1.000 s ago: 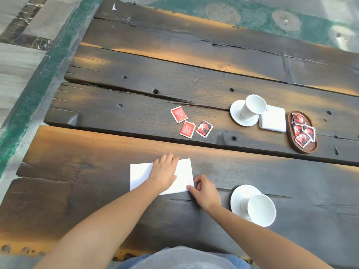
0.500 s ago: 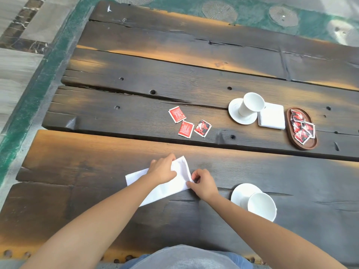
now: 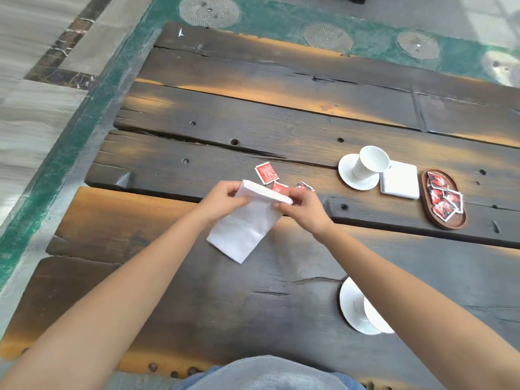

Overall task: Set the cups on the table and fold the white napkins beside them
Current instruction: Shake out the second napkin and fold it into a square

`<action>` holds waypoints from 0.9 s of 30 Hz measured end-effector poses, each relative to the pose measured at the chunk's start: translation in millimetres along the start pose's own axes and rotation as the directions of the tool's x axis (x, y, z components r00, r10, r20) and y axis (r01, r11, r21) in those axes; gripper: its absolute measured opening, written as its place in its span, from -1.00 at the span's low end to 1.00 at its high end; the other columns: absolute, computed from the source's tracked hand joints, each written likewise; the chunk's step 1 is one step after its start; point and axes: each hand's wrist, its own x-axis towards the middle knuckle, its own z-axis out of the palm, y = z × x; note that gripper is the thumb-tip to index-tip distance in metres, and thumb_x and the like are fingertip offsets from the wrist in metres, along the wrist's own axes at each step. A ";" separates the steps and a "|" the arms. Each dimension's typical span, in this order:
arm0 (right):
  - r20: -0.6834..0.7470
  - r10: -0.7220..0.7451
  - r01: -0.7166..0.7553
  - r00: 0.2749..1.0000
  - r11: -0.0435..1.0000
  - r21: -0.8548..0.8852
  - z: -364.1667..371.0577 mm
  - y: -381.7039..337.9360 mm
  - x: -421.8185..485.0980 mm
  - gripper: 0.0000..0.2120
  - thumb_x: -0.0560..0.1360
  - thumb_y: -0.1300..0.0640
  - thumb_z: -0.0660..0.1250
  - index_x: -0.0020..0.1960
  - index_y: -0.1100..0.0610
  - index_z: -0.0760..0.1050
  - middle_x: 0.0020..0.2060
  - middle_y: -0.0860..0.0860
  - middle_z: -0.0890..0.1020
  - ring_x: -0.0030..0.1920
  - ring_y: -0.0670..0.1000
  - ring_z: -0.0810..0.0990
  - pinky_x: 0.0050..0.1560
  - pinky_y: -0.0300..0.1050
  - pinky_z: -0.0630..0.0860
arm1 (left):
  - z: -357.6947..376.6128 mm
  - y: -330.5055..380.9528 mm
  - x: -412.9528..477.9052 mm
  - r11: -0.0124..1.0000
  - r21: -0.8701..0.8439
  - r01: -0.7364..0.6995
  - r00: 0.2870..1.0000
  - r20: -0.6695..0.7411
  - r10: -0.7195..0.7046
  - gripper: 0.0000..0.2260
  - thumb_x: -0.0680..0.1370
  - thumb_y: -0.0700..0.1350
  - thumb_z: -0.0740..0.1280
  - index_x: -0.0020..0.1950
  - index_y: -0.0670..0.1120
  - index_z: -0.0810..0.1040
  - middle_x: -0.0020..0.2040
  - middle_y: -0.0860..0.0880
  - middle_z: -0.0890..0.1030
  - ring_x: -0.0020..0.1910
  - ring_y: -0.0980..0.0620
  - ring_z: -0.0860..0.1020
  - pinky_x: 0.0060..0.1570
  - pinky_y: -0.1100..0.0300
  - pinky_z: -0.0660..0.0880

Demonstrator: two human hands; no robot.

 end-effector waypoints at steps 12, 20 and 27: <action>0.181 -0.178 0.213 0.967 0.958 -0.195 12.0 -15.0 -52.9 -0.79 0.39 0.40 0.40 -0.10 0.11 0.57 -0.03 0.13 0.68 -0.05 -0.01 0.62 0.07 0.00 0.51 | 3.7 -12.6 -79.2 0.978 0.094 -0.187 0.982 0.027 0.186 -0.80 0.45 -0.32 0.41 -0.01 -0.07 0.67 -0.01 0.04 0.68 -0.04 0.26 0.58 0.01 0.33 0.50; 0.579 -0.129 0.489 0.805 0.696 -0.525 43.9 61.9 -142.5 -0.80 0.39 0.19 0.26 0.01 0.09 0.48 0.07 -0.01 0.58 0.11 0.05 0.52 0.00 0.03 0.50 | 60.3 -112.3 -159.6 0.497 0.749 -0.437 0.899 0.349 0.265 -0.44 0.33 -0.08 0.44 0.33 0.05 0.46 0.44 0.02 0.39 0.43 0.06 0.34 0.41 0.14 0.18; 0.697 -0.068 0.662 0.714 0.388 -0.641 53.3 119.3 -158.2 -0.44 0.36 0.16 0.39 0.33 0.10 0.34 0.47 0.09 0.30 0.48 0.11 0.25 0.37 0.06 0.31 | 82.5 -144.7 -167.7 0.321 0.859 -0.400 0.916 0.386 0.107 -0.33 0.18 0.18 0.49 0.28 0.06 0.53 0.37 -0.01 0.48 0.32 0.02 0.47 0.16 0.01 0.52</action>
